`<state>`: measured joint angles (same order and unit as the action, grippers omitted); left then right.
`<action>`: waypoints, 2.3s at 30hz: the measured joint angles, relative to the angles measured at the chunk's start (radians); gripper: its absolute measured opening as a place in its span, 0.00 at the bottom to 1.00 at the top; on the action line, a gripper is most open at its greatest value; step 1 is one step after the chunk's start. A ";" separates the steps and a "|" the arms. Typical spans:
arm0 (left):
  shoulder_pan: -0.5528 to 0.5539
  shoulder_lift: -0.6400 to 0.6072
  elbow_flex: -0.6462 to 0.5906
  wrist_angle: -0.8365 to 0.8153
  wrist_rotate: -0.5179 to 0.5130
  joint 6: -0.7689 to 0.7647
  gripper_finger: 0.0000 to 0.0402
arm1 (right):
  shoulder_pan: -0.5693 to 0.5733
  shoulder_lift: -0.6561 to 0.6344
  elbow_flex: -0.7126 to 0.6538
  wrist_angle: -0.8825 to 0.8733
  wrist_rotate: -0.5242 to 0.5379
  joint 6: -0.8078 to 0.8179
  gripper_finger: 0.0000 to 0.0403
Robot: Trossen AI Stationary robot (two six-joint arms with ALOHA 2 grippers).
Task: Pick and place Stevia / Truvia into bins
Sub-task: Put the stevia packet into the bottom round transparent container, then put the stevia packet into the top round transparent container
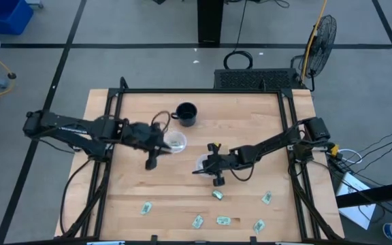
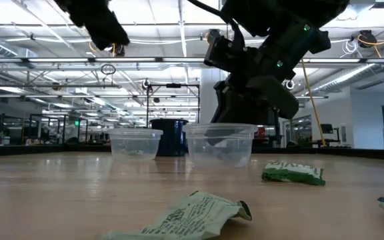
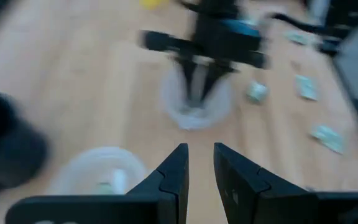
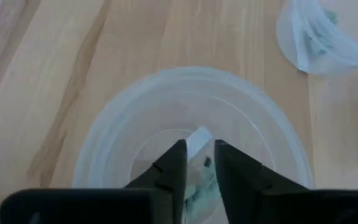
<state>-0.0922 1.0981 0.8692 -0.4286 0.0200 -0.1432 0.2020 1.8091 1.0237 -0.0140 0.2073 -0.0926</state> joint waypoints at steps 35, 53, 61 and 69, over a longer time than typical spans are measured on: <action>-0.682 0.533 0.000 -0.136 0.027 -0.865 0.45 | 0.000 -0.020 -0.001 0.183 0.003 -0.159 0.32; -0.652 0.566 0.002 -0.174 -0.096 -0.789 0.26 | 0.003 -0.020 -0.001 0.237 0.004 -0.182 0.32; -0.602 0.551 -0.002 -0.194 -0.139 -0.652 0.02 | 0.003 -0.020 -0.001 0.251 -0.001 -0.159 0.32; -0.458 0.431 -0.003 -0.363 -0.245 -0.481 0.01 | 0.036 -0.020 -0.001 0.250 -0.077 -0.072 0.32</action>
<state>-0.5504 1.5287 0.8665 -0.7914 -0.2249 -0.6238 0.2378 1.7893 1.0229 0.2363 0.1303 -0.1649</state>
